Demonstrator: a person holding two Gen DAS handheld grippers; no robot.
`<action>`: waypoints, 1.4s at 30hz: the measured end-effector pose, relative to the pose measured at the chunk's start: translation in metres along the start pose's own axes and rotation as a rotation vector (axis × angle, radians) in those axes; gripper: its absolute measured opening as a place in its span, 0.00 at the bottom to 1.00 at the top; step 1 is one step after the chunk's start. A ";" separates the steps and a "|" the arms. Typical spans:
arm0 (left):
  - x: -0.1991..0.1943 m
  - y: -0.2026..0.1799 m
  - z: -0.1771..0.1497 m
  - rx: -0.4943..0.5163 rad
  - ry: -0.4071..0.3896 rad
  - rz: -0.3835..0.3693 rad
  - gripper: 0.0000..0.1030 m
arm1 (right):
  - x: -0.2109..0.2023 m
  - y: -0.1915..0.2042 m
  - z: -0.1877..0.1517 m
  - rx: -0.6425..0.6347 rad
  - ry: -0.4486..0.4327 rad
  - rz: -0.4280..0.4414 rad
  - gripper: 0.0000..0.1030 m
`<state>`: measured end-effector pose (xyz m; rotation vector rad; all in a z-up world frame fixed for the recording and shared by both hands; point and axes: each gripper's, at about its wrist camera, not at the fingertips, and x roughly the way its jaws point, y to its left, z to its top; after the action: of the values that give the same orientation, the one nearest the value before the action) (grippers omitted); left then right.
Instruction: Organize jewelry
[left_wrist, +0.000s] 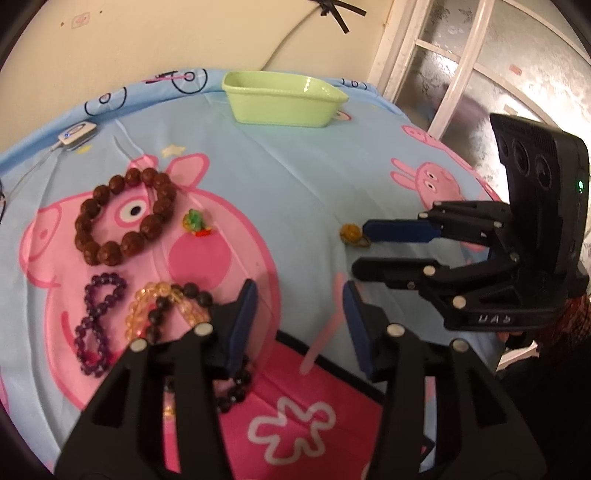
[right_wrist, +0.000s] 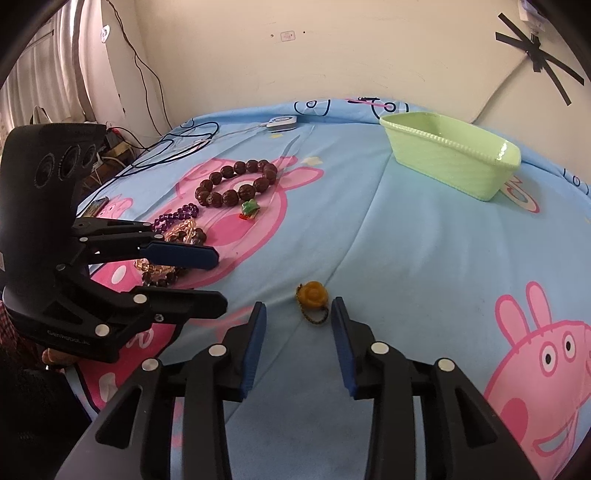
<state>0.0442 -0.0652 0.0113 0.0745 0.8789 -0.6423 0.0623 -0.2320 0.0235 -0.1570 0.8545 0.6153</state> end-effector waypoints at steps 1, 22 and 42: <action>-0.002 -0.001 -0.002 0.002 0.003 -0.001 0.45 | -0.001 -0.001 -0.001 0.000 0.000 0.001 0.12; 0.023 0.045 0.041 -0.071 0.018 0.170 0.23 | 0.003 -0.005 0.006 0.016 -0.005 -0.018 0.12; 0.008 -0.005 0.086 0.028 -0.019 -0.079 0.15 | -0.032 -0.054 0.060 0.102 -0.176 0.022 0.00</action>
<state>0.1047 -0.1003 0.0614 0.0589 0.8583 -0.7283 0.1168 -0.2682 0.0808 -0.0001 0.7163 0.5956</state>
